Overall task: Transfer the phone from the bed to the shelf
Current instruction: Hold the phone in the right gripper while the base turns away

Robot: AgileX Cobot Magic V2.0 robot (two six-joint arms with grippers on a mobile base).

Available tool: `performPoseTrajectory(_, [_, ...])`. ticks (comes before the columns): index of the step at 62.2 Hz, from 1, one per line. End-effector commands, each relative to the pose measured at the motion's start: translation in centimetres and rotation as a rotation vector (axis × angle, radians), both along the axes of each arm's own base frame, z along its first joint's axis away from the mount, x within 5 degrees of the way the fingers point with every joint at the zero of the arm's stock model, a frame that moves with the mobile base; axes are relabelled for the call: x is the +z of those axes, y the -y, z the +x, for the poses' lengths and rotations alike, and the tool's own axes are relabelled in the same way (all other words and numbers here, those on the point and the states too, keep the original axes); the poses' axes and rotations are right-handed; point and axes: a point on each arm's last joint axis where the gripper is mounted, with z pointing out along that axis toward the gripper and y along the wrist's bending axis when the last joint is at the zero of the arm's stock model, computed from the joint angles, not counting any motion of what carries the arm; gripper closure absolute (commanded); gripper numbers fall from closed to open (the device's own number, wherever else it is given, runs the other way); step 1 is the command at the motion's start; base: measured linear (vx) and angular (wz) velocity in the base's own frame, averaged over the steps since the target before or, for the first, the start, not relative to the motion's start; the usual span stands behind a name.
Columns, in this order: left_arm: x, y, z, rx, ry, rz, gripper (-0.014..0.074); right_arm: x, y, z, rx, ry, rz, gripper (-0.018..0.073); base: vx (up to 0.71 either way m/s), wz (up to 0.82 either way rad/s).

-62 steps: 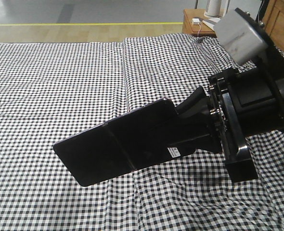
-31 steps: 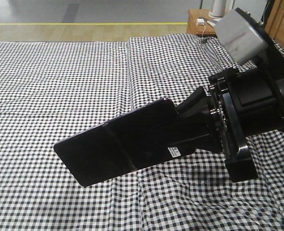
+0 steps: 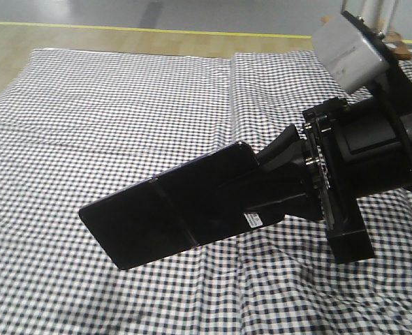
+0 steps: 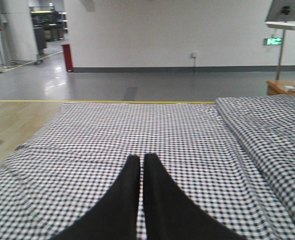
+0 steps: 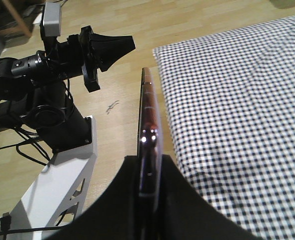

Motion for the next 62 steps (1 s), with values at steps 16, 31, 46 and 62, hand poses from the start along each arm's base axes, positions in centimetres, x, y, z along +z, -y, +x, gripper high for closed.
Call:
performPoseTrajectory(16, [1.53,0.01,-0.19,-0.002,0.103,-0.016,0.0595,1.85,-0.02,-1.19,0.046,0.008,0.085,0.0561,-0.11,0.46])
performPoseTrajectory(31, [1.53,0.01,-0.19,-0.002,0.103,-0.016,0.0595,1.85,-0.02,-1.19,0.046,0.008,0.085,0.0561,-0.13,0.5])
performPoseTrajectory(46, [1.53,0.01,-0.19,-0.002,0.103,-0.016,0.0595,1.85,-0.02,-1.19,0.046,0.008,0.085,0.0561,-0.13,0.52])
performPoseTrajectory(62, [1.53,0.01,-0.19,-0.002,0.103,-0.016,0.0595,1.85,-0.02,-1.19,0.046,0.008,0.085,0.0561,-0.13,0.51])
